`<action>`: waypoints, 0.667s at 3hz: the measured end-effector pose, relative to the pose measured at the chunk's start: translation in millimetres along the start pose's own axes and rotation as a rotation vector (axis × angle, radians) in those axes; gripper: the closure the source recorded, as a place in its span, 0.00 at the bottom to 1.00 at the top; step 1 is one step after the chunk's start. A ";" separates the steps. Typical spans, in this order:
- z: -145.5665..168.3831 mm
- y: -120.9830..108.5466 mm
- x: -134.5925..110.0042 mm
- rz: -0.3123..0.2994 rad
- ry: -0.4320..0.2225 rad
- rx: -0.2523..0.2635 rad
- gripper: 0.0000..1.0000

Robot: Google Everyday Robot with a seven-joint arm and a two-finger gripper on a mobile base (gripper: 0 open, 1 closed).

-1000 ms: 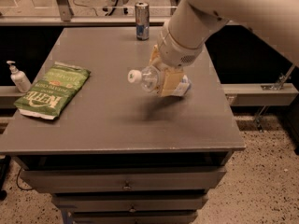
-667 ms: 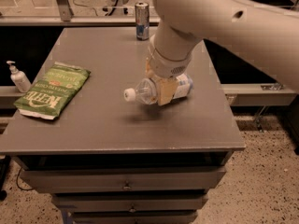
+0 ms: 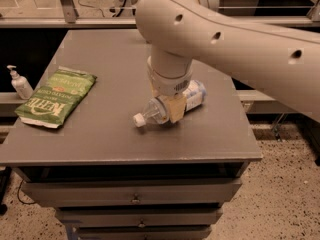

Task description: Knock blue plastic bottle over

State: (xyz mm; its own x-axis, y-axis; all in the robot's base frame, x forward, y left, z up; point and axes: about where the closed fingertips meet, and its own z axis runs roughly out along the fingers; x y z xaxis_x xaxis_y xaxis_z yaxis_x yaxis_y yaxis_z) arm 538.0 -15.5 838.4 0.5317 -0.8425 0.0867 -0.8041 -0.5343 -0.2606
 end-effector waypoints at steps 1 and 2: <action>1.2 0.7 -0.4 -0.009 0.001 -0.011 0.38; 2.9 0.2 -1.5 -0.034 -0.007 -0.043 0.14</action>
Offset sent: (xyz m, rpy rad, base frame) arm 0.0010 0.0030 -0.0040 -0.0503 0.0803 0.0651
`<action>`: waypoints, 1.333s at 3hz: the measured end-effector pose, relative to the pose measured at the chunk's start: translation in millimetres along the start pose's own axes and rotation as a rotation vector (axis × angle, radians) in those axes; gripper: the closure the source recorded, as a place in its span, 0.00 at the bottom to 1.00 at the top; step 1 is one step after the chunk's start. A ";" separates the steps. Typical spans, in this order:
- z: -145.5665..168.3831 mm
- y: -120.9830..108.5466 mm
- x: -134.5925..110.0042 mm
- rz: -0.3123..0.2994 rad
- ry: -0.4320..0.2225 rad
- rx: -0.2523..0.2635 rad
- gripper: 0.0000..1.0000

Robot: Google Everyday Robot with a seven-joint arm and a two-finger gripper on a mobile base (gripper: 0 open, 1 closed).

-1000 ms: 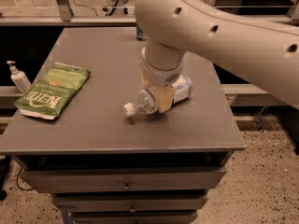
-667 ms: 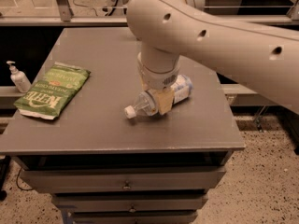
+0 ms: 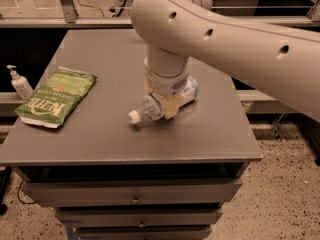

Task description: Knock blue plastic bottle over

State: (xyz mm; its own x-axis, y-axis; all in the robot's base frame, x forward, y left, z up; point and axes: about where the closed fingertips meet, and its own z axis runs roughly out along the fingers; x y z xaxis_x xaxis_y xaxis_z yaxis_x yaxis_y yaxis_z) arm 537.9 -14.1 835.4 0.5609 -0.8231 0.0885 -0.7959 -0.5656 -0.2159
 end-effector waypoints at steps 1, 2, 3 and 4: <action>-0.1 -0.8 -0.6 -0.021 -0.008 -0.023 0.00; -0.6 -0.3 -1.4 -0.037 -0.013 -0.038 0.00; -5.9 -0.4 10.1 0.010 -0.061 -0.057 0.00; -16.5 2.9 42.5 0.135 -0.150 -0.075 0.00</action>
Offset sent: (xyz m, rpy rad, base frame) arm -0.0011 0.0015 0.0018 -0.0280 0.0537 0.0531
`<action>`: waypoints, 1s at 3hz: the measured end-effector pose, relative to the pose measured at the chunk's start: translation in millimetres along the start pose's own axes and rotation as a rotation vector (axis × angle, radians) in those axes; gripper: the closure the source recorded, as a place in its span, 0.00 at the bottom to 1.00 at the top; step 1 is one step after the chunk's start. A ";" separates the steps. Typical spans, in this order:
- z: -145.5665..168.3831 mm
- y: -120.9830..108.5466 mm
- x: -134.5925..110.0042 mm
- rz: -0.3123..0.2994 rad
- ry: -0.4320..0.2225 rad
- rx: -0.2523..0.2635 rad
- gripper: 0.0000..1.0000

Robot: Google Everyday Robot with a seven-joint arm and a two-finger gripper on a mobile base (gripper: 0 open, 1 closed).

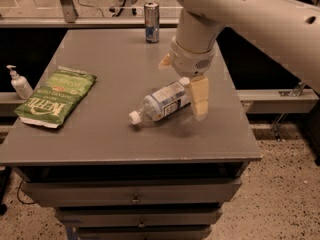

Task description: Knock blue plastic bottle over

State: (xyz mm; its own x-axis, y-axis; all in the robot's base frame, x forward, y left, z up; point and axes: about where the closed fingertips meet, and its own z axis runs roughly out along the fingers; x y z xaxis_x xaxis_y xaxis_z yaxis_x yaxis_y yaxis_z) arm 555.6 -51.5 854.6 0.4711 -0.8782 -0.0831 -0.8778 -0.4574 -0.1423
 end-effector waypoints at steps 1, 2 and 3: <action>-35.3 -0.9 41.3 0.157 -0.120 0.044 0.00; -72.9 9.7 71.9 0.282 -0.225 0.133 0.00; -101.3 34.2 104.4 0.445 -0.363 0.233 0.00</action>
Offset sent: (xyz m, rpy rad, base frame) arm 0.0181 -0.1425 0.1146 0.4742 0.0101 -0.4263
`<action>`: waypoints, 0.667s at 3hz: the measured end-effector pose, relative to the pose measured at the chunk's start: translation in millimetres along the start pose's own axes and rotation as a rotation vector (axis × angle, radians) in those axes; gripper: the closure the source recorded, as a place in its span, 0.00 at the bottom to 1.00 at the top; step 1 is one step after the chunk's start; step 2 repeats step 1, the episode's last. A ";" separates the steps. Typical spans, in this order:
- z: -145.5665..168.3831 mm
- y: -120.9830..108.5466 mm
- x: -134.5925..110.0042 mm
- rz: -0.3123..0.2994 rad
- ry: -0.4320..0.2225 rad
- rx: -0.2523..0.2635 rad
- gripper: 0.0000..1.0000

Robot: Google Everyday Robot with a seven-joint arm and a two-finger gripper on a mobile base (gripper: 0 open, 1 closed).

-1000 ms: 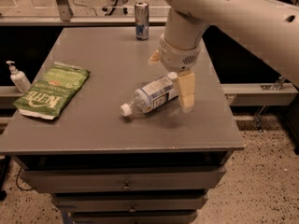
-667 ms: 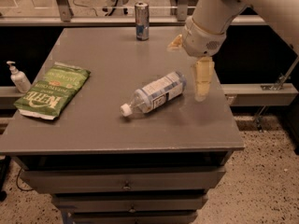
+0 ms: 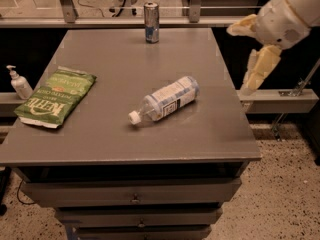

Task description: Knock blue plastic bottle over

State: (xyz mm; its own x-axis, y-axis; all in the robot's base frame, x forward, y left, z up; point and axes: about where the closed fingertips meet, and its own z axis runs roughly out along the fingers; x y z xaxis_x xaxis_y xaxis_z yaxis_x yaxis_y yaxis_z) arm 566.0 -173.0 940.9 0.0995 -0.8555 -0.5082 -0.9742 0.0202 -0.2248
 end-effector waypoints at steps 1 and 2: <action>-14.4 8.3 2.3 0.036 -0.061 0.017 0.00; -14.4 8.3 2.3 0.036 -0.061 0.017 0.00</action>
Offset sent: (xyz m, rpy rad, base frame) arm 0.0000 0.0000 0.0000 0.0000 0.0000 0.0000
